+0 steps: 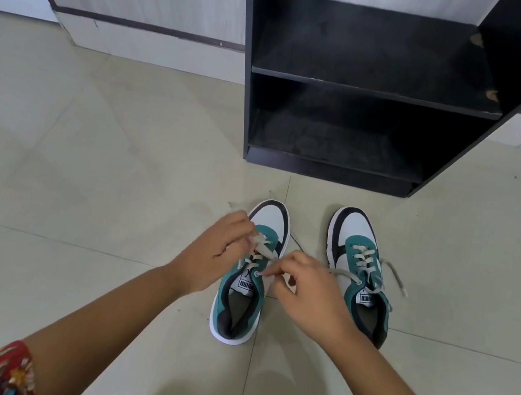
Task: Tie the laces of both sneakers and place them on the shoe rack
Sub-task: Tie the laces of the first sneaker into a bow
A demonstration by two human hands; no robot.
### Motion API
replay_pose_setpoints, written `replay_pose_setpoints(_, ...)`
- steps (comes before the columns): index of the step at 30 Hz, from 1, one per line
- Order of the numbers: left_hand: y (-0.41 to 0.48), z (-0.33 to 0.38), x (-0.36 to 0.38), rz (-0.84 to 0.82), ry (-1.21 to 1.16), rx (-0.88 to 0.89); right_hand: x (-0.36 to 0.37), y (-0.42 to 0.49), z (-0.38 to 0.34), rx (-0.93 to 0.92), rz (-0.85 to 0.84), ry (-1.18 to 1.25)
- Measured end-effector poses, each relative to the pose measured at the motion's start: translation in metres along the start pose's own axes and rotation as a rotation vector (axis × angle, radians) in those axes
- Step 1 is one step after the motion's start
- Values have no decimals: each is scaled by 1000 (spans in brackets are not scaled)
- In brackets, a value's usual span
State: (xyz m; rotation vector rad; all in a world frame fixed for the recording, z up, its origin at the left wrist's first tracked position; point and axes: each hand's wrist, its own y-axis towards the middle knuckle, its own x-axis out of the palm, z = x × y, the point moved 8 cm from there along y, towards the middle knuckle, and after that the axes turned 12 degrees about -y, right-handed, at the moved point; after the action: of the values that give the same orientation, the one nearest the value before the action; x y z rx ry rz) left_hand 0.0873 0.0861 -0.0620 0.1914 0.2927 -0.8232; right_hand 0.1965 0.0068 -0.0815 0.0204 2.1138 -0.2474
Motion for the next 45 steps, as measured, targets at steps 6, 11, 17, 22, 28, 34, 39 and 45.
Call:
replay_pose_setpoints(6, -3, -12, -19, 281, 312, -271, 18, -8, -16, -21, 66, -161)
replay_pose_setpoints(11, 2, -14, -6, 11, 354, -409, 26, 0, -23, -15, 48, 120)
replay_pose_setpoints(17, 6, 7, -22, 0, 279, -304, 6, 6, -7, 102, 136, 292)
replay_pose_setpoints(22, -10, -9, -58, 353, 71, -302, -34, 0, 19, 237, 142, 852)
replay_pose_setpoints(28, -39, -60, -80, 473, 442, -518, -67, -10, 66, 414, 239, 430)
replay_pose_setpoints(34, -53, -109, -46, -16, 569, -596, -19, -18, 63, 345, -293, -720)
replay_pose_setpoints(39, -31, -87, -10, -28, 278, -311, 15, 7, 19, 78, -136, -377)
replay_pose_setpoints(45, -27, -87, -8, 144, 202, -341, 33, 18, 15, 63, -37, -248)
